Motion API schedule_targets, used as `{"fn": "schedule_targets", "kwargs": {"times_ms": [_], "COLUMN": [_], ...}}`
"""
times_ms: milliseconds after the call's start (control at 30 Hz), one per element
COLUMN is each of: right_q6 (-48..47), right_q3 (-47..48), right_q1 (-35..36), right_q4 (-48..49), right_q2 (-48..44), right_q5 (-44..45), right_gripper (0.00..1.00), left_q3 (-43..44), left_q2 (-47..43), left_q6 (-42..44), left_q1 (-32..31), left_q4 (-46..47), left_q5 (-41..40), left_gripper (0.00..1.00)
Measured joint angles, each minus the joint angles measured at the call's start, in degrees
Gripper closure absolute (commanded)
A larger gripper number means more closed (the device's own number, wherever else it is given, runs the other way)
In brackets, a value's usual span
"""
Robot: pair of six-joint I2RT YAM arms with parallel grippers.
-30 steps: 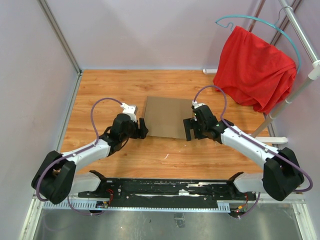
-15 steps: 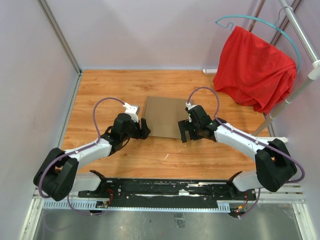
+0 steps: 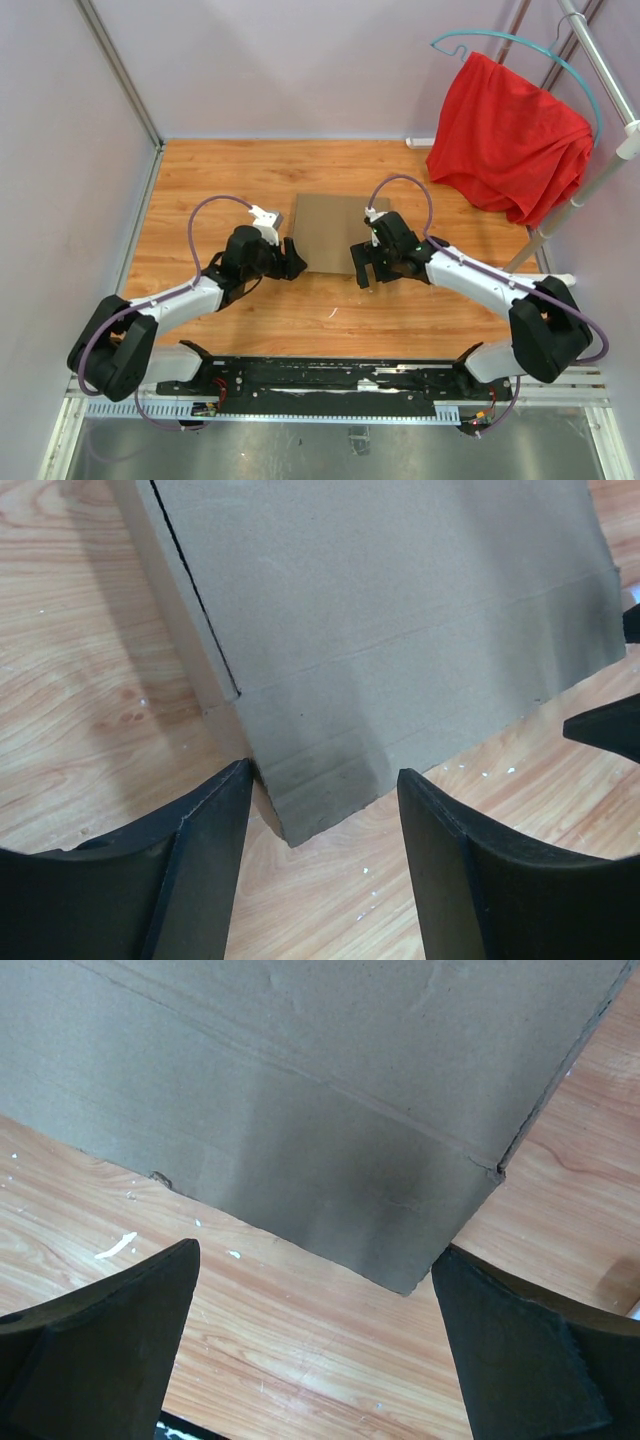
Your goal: Fold the paper box
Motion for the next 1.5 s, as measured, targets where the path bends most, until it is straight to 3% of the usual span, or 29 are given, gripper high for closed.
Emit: {"fn": "schedule_targets", "kwargs": {"times_ms": [633,1500], "right_q6": [0.1,0.0], "right_q3": [2.6,1.8], "right_q1": [0.0,0.0], "right_q4": [-3.6,-0.9], "right_q2": [-2.2,1.1], "right_q5": [0.1,3.3], "right_gripper": [0.01,0.01], "left_q3": [5.9,3.6], "left_q2": [-3.5,4.1], "left_q6": [-0.2,0.2], "left_q1": [0.3,0.3], "left_q4": [-11.0,-8.3], "left_q5": [0.0,-1.9], "left_gripper": [0.37,0.39]}}
